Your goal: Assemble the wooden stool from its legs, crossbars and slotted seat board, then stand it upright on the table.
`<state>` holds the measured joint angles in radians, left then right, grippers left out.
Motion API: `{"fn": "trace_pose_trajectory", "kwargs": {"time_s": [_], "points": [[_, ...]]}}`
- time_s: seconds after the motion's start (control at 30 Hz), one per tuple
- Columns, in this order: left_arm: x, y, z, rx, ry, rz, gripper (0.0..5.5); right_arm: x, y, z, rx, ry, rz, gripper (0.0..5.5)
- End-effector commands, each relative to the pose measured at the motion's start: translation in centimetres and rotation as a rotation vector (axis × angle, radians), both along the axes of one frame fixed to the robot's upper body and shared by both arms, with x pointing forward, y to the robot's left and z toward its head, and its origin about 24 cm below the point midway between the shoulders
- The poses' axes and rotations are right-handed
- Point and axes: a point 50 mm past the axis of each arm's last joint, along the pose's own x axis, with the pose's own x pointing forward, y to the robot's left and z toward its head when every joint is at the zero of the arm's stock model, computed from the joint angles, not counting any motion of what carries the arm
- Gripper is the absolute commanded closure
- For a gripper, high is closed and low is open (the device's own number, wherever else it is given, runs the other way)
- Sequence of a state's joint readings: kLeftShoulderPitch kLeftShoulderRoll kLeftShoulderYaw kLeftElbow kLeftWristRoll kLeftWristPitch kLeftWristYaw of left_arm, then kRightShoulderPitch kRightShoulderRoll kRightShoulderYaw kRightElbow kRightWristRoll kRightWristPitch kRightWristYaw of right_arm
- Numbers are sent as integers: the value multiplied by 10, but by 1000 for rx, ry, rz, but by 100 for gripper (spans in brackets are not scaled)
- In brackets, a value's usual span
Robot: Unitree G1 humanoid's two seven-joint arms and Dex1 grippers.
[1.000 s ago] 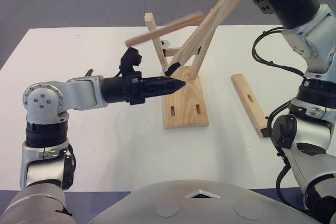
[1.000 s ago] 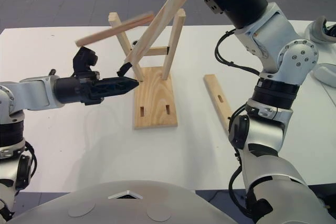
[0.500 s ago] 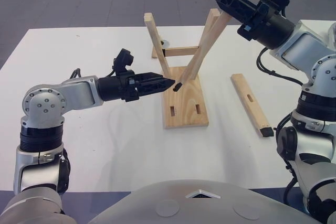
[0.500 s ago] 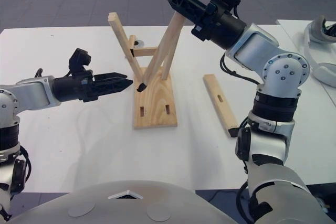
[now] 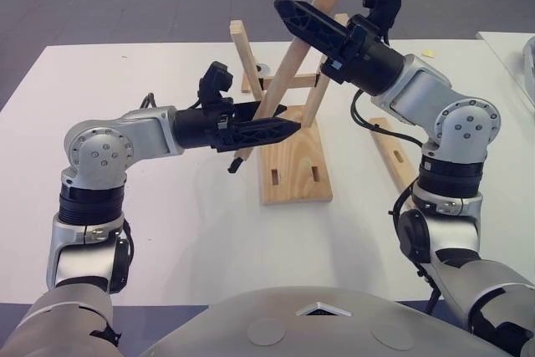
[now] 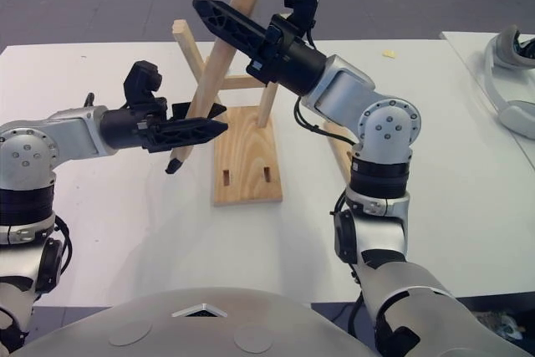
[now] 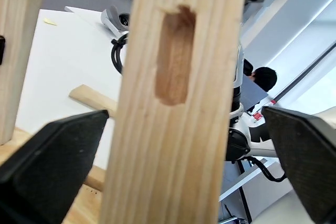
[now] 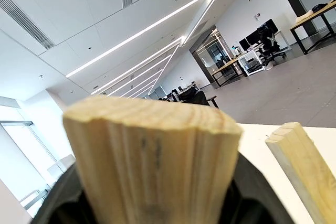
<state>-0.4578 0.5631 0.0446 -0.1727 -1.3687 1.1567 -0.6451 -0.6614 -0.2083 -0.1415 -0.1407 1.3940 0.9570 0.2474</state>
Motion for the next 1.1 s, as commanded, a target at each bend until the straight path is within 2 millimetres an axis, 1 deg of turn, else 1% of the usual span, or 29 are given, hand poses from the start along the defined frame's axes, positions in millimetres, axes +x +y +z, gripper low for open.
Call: {"fn": "trace_pose_trajectory", "kwargs": {"time_s": [0.03, 0.17, 0.37, 0.53, 0.83, 0.87, 1.0, 1.1], "points": [[2, 5, 10, -77, 45, -23, 91, -4, -5, 11, 42, -27, 41, 347], [1, 5, 10, -67, 62, -20, 152, -2, -13, 11, 64, -10, 35, 347], [-3, 2, 5, -10, 52, -22, 232, -3, -6, 9, 60, 6, 56, 347], [-4, 1, 2, 14, 46, -22, 315, -4, -4, 6, 55, 19, 60, 347], [-3, 7, -1, 31, 42, -12, 323, 2, -10, 5, 41, 33, 15, 347], [-3, 7, -2, 32, 42, -8, 324, 2, -10, 5, 44, 30, 13, 310], [-2, 7, -2, 29, 35, 1, 339, -1, -12, 13, 47, -27, 31, 232], [1, 12, -1, 30, 18, 44, 342, 13, -25, 17, 37, -32, -82, 179]]}}
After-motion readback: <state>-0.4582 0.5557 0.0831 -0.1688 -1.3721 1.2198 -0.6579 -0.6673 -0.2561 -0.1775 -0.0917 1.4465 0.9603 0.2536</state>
